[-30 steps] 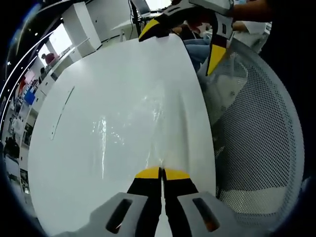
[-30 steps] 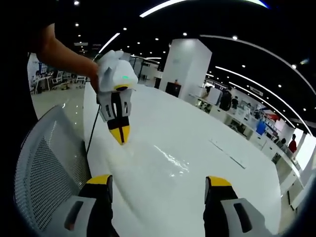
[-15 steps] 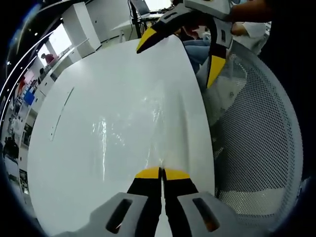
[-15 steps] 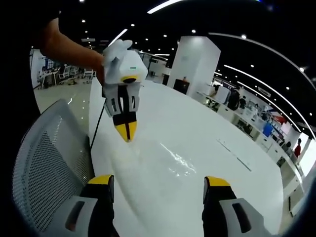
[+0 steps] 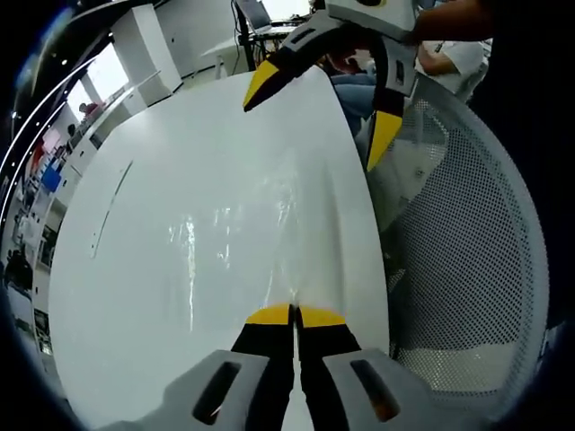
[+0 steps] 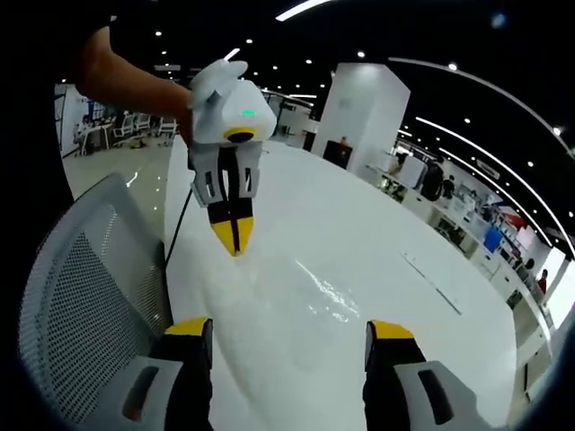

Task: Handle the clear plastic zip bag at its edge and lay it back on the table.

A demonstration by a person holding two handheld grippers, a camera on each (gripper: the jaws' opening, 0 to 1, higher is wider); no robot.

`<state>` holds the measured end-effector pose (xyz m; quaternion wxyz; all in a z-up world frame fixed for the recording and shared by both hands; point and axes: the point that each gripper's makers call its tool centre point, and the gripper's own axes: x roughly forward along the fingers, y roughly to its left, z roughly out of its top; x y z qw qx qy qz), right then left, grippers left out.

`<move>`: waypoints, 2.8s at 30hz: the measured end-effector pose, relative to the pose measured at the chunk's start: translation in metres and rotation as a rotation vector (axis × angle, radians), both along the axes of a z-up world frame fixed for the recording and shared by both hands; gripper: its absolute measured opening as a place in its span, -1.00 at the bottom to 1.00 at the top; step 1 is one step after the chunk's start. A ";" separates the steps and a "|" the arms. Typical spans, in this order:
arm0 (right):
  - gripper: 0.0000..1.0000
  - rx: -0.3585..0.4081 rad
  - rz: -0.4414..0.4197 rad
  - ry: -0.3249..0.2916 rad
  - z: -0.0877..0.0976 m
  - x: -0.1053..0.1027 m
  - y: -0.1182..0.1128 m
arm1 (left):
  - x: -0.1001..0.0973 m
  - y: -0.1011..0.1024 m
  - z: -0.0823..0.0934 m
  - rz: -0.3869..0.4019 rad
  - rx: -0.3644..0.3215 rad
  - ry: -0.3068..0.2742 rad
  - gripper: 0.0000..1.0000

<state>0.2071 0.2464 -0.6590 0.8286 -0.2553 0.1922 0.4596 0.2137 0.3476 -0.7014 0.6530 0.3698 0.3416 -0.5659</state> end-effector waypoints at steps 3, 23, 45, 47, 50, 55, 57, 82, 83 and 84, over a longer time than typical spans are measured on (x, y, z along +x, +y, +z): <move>0.29 0.003 0.004 0.002 -0.001 0.000 0.001 | -0.001 -0.002 0.003 0.000 -0.009 0.003 -1.00; -0.31 -0.060 0.111 -0.015 -0.013 0.000 0.021 | -0.004 -0.013 0.011 -0.033 -0.018 0.028 -1.00; -0.90 -0.126 0.176 -0.016 -0.025 -0.006 0.032 | -0.014 -0.021 0.017 -0.016 -0.060 0.106 -1.00; -0.91 -0.131 0.169 -0.011 -0.026 -0.006 0.030 | -0.013 -0.023 0.018 -0.018 -0.062 0.107 -1.00; -0.95 -0.126 0.157 -0.004 -0.026 -0.006 0.029 | -0.013 -0.024 0.019 -0.014 -0.063 0.108 -1.00; -0.99 -0.121 0.144 0.002 -0.027 -0.007 0.028 | -0.013 -0.025 0.021 -0.003 -0.079 0.102 -1.00; -1.00 -0.121 0.143 0.008 -0.027 -0.007 0.029 | -0.012 -0.024 0.020 -0.004 -0.077 0.093 -1.00; -1.00 -0.101 0.134 0.098 -0.028 -0.008 0.030 | 0.001 -0.027 0.039 -0.127 -0.153 -0.121 -0.51; -1.00 -0.099 0.133 0.101 -0.028 -0.008 0.030 | 0.002 -0.027 0.039 -0.137 -0.149 -0.137 -0.47; -1.00 -0.098 0.132 0.105 -0.028 -0.008 0.030 | 0.005 -0.027 0.040 -0.155 -0.145 -0.170 -0.43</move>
